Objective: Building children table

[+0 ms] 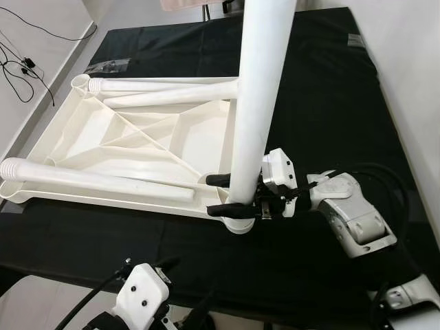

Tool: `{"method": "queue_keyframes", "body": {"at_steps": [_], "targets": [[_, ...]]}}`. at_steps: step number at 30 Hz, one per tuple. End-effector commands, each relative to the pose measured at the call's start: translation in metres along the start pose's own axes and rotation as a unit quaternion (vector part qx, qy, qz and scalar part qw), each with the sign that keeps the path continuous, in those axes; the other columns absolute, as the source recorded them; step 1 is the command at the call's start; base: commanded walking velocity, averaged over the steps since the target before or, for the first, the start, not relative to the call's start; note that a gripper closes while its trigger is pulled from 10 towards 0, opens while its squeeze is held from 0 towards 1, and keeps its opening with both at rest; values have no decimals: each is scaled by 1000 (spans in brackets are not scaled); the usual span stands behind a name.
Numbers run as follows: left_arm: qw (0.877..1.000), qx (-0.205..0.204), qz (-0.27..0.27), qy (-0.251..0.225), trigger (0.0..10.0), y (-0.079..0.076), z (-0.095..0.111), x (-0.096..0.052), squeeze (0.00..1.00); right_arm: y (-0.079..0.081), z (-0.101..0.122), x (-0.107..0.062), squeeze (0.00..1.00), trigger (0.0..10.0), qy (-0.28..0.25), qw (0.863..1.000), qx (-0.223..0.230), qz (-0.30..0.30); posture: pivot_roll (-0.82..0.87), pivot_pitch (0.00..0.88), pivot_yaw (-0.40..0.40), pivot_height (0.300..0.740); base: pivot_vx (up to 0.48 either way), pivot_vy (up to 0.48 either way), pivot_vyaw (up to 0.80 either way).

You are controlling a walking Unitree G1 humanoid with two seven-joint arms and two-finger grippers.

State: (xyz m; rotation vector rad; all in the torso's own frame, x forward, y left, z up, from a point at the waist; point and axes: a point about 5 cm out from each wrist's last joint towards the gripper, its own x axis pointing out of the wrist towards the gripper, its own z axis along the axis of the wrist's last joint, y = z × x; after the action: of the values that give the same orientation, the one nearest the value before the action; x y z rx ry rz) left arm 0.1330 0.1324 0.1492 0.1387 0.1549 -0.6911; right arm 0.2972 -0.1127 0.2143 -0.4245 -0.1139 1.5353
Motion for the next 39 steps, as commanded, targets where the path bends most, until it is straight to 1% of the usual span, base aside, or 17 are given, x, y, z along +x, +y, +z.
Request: {"method": "queue_keyframes", "body": {"at_steps": [1,4,5,6,7,10,11,13,15,16,17,22,24,30,35,38,39], "targets": [[1000,-4,0,21,10000,-1,-7,-2,0,23,-37,1,0,10000,103,989,53,92,21,250,89,740,0,0,0],[1000,-5,-1,21,10000,-2,-7,-3,0,18,-37,1,0,10000,107,987,50,105,24,251,87,740,0,0,0],[1000,-6,-2,21,10000,-2,-6,-3,0,11,-36,1,0,10000,107,987,45,115,29,252,83,740,0,0,0],[1000,-6,-2,21,10000,-2,-6,-3,0,11,-36,1,0,10000,107,987,45,115,29,252,83,740,0,0,0],[1000,-6,-2,21,10000,-3,-6,-3,0,4,-34,2,0,10000,102,987,44,119,32,257,82,740,0,0,0],[1000,-7,-1,20,10000,-3,-6,-4,0,-2,-29,3,0,10000,87,987,50,122,34,260,82,740,0,0,0],[1000,-9,0,20,10000,-4,-5,-4,0,-9,-21,5,0,10000,60,989,58,122,39,268,80,740,0,0,0],[1000,-9,0,20,10000,-4,-5,-4,0,-9,-21,5,0,10000,60,989,58,122,39,268,80,740,0,0,0],[1000,-12,1,19,10000,-4,-5,-5,0,-20,-6,8,0,10000,-5,989,83,121,38,272,79,740,0,0,0],[1000,-12,1,19,10000,-4,-5,-5,0,-20,-6,8,0,10000,-5,989,83,121,38,272,79,740,0,0,0],[1000,-14,1,19,10000,-4,-4,-5,0,-22,-2,8,0,10000,-21,988,89,122,40,275,77,740,0,0,0],[1000,-15,1,18,10000,-5,-4,-5,0,-23,-4,7,0,10000,-5,987,86,133,41,280,78,740,0,0,0],[1000,-17,1,17,10000,-5,-3,-5,0,-22,-8,7,0,10000,17,983,95,158,38,287,77,740,0,0,0],[1000,-19,1,16,10000,-5,-3,-5,0,-25,-10,8,0,10000,13,979,115,168,39,290,73,740,0,0,0],[1000,-18,2,17,10000,-6,-2,-7,0,-25,-17,13,0,10000,27,979,105,174,52,297,75,740,0,0,0],[1000,-18,3,18,10000,-6,-2,-8,0,-23,-20,18,0,10000,42,978,91,184,57,301,79,740,0,0,0],[1000,-18,2,19,10000,-6,-2,-8,0,-22,-22,20,0,10000,53,977,78,190,61,302,80,740,0,0,0]]}}
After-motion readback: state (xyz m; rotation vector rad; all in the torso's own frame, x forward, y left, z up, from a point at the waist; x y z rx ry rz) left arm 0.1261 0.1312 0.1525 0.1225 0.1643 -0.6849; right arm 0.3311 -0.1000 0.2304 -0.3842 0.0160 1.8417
